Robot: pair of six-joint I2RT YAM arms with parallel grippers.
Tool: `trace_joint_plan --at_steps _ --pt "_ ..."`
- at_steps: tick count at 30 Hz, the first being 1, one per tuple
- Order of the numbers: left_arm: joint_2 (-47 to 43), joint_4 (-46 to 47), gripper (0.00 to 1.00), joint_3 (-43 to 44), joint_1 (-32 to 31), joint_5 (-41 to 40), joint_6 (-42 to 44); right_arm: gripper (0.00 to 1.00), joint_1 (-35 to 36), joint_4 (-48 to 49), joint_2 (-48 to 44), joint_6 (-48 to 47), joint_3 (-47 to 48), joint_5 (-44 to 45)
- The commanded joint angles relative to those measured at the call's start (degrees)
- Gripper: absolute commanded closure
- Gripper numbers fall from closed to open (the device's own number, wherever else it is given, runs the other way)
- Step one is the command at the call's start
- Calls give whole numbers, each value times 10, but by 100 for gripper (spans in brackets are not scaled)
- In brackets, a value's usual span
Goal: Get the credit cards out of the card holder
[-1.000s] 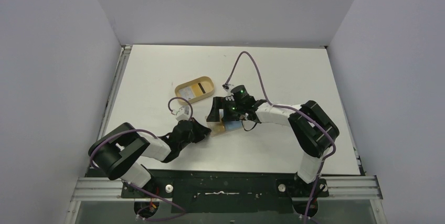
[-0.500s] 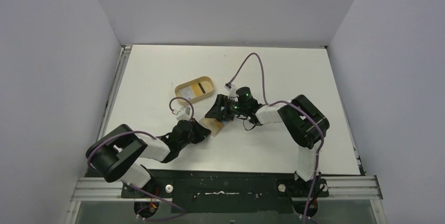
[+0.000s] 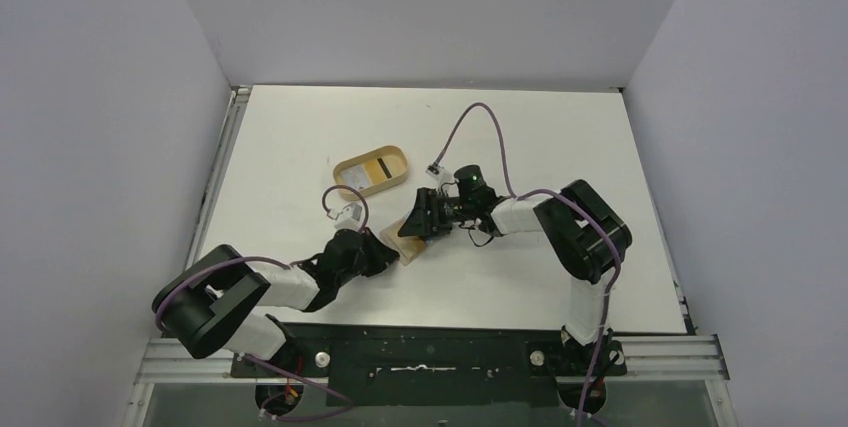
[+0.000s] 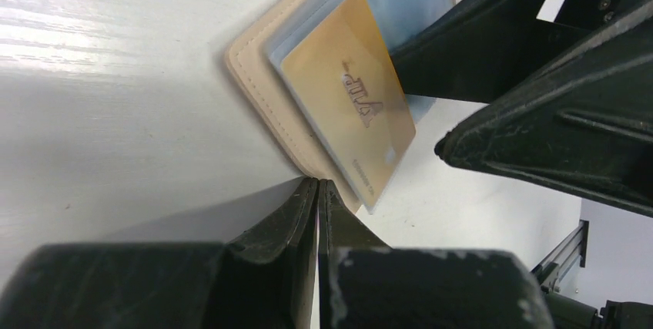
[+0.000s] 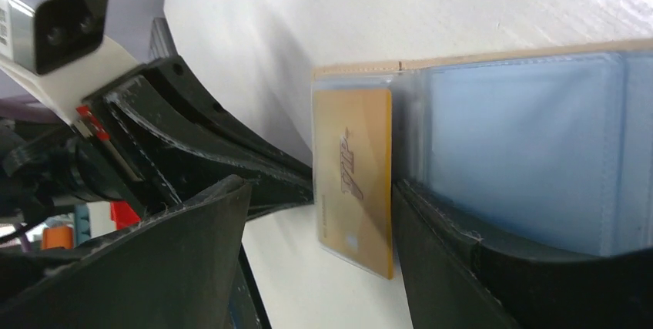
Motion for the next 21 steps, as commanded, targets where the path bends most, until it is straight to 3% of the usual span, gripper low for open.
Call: trace_joint_plan --at_steps 1,5,10,21 --pt "-24 -56 100 2 12 -6 40 31 6 -204 -25 -121 17 -37" --pt "-49 -87 100 8 16 2 62 31 6 -275 -20 -173 28 -17" --pt "-67 -120 100 17 19 5 81 30 9 -281 -12 -177 26 -21" --pt "-31 -109 100 31 22 33 89 32 21 -130 -10 -82 4 -81"
